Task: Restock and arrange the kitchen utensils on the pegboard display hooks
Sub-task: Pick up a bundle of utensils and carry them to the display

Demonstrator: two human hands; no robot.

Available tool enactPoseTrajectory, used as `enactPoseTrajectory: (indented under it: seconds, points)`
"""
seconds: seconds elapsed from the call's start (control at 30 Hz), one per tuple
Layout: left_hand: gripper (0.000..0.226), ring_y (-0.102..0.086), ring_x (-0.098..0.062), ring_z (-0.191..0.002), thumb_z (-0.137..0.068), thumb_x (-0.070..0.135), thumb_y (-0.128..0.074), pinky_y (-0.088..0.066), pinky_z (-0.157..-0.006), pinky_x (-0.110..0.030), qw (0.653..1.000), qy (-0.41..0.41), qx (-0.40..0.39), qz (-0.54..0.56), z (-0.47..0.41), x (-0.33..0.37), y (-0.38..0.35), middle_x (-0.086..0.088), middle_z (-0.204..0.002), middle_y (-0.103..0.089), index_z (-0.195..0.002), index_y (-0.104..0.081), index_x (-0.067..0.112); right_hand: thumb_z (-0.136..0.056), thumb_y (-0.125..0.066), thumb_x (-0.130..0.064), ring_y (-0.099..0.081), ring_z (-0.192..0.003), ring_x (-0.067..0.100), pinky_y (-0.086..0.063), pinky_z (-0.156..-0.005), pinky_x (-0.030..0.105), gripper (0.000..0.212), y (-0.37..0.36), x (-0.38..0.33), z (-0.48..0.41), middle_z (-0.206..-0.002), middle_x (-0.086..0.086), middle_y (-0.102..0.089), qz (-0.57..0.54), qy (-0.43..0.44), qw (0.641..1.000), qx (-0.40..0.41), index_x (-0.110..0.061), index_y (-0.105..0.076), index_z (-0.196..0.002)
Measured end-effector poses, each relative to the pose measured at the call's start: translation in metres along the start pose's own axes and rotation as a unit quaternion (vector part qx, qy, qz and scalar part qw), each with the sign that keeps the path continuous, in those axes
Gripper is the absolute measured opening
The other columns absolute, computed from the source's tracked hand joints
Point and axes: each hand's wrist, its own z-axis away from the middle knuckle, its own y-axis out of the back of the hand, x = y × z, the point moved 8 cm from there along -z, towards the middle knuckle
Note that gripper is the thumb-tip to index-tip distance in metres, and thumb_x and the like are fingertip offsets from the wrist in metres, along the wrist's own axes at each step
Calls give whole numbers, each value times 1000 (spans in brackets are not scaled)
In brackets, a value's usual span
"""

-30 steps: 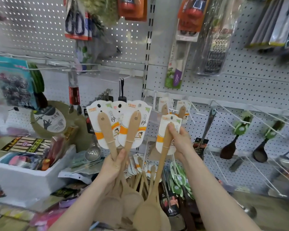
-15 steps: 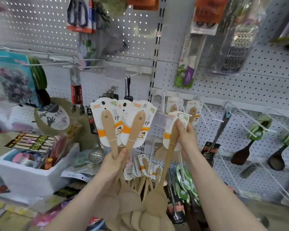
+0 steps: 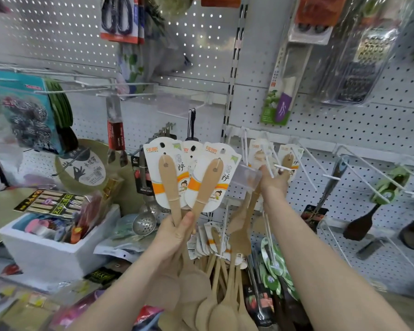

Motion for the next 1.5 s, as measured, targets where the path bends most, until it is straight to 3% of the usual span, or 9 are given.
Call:
enactPoseTrajectory:
  seconds: [0.1, 0.23, 0.33, 0.47, 0.6, 0.73, 0.93, 1.27, 1.5]
  points:
    - [75, -46, -10, -53, -56, 86, -57, -38, -54, -17, 1000, 2, -9, -11, 10, -1, 2, 4, -57, -52, -68, -54, 12, -90, -66, -24, -56, -116, 29, -46, -101, 47, 61, 1, 16, 38, -139, 8, -42, 12, 10, 999, 30, -22, -36, -143]
    - [59, -44, -11, -53, -81, 65, -53, -35, -55, -24, 1000, 7, -26, -8, 30, -4, 6, 2, -56, -50, -68, -54, 8, -98, -54, -19, -65, -90, 19, -53, -84, 38, 9, -13, 39, 107, -102, 1, -68, -21, 10, 998, -66, -21, -61, -104]
    - [58, -44, -10, -53, -74, 68, -56, -34, -55, -25, 999, 27, -22, -1, 45, -13, 11, 1, -58, -51, -69, -55, 10, -102, -49, -31, -68, -81, 17, -52, -75, 29, 24, -18, 30, 150, -83, -2, -72, -108, 6, 989, -103, -20, -67, -91]
    - [60, -50, -8, -58, -72, 75, -58, -39, -58, -21, 999, 47, -21, -17, 67, -27, 13, 10, -61, -57, -74, -57, 15, -92, -49, -63, -68, -106, 21, -52, -97, 42, 51, -22, 18, 181, -110, 0, -74, -164, -16, 972, -166, -22, -71, -113]
    - [25, -52, -7, -64, -92, 38, -56, -40, -51, -9, 998, 44, -36, -16, 92, -25, 2, 8, -69, -59, -85, -61, 15, -94, -60, -46, -66, -109, 20, -46, -105, 50, 27, -4, 12, 201, -107, -1, -74, -195, -6, 971, -139, -22, -71, -95]
    - [52, -51, -5, -59, -81, 65, -58, -40, -54, -20, 998, 52, -25, -1, 102, -19, -1, 11, -61, -59, -86, -65, 14, -97, -59, -37, -64, -102, 15, -42, -108, 48, 18, 24, 10, 207, -95, -6, -71, -227, -15, 969, -101, -21, -67, -97]
    - [26, -58, -4, -78, -91, 46, -57, -44, -68, -28, 997, -3, 46, -54, 90, 4, 23, 11, -85, -64, -102, -57, 22, -100, -55, -33, -63, -73, 7, -48, -59, 21, 17, 70, 5, 182, -85, -7, -64, -211, 4, 977, -42, -18, -62, -95]
    - [23, -52, -11, -58, -95, 26, -57, -42, -61, -31, 999, 6, 37, -28, 65, -1, 11, -1, -64, -57, -79, -55, 9, -101, -53, -31, -55, -79, 9, -47, -66, 21, 20, 62, -8, 122, -85, -8, -60, -165, 8, 986, -36, -13, -59, -101]
    - [20, -56, -9, -63, -96, 19, -56, -46, -63, -22, 999, 9, 30, -19, 50, -11, 0, 1, -66, -60, -78, -57, 9, -100, -55, -30, -54, -66, 7, -40, -43, 12, 25, 55, -5, 90, -73, -7, -58, -135, 30, 990, -30, -23, -55, -76]
